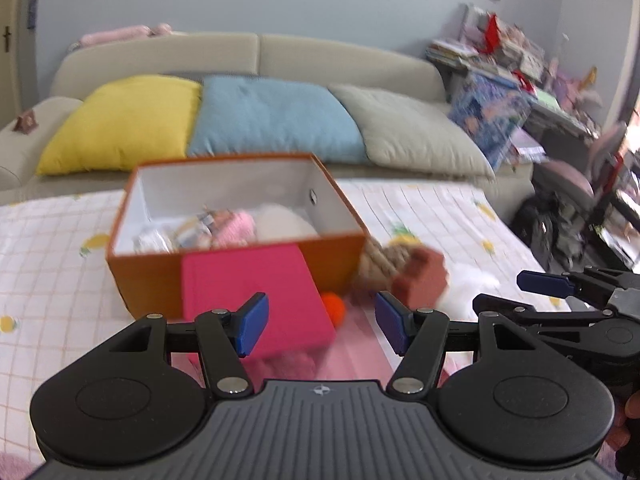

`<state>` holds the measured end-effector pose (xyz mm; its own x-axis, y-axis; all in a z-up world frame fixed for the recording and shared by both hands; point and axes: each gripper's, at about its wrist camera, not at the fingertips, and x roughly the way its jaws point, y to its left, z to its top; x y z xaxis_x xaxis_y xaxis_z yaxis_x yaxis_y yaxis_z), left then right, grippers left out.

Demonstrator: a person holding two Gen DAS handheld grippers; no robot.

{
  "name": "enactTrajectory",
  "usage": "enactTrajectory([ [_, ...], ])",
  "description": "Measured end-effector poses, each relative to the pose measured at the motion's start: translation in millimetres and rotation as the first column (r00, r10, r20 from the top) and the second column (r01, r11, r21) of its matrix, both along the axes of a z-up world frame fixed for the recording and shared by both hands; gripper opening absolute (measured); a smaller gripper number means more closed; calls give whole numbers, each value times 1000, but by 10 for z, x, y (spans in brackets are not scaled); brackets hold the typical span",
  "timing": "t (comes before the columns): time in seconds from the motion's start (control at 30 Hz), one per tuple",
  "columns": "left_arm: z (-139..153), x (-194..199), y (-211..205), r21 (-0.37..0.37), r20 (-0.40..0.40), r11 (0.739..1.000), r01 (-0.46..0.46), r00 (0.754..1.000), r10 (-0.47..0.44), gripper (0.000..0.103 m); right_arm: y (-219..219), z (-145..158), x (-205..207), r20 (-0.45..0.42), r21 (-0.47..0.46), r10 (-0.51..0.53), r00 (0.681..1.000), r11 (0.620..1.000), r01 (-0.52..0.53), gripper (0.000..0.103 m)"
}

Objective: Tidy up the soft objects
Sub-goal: 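Move both tools back toward the pink cloth left on the table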

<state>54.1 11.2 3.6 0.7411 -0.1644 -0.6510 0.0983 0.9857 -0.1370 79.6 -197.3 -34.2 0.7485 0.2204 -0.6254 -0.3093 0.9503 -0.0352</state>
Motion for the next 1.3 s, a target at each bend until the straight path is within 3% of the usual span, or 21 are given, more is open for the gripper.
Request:
enactTrajectory([
  [0.47,-426,-196,-447,-30,-183,988,148,971,-152,72,-397,-465,-362,-194,29,-123,973,991,131,60],
  [0.8,-596,-17,-620,5,-226,982,188,957,-182,71,-425,-669,-61,-310,82,-114,944,986,146,54],
  [0.9,-643,48,-659,4,-233,980,200,953,-194,71,-436,-714,58,-310,70,-143,940,982,173,53],
  [1.17,-857,309,-879,-78,-212,965,251,942,-262,74,-675,-787,214,-309,38,-249,918,961,274,47],
  [1.3,-1053,458,-1046,-96,-228,952,290,925,-304,77,-820,-851,262,-332,10,-304,893,945,326,35],
])
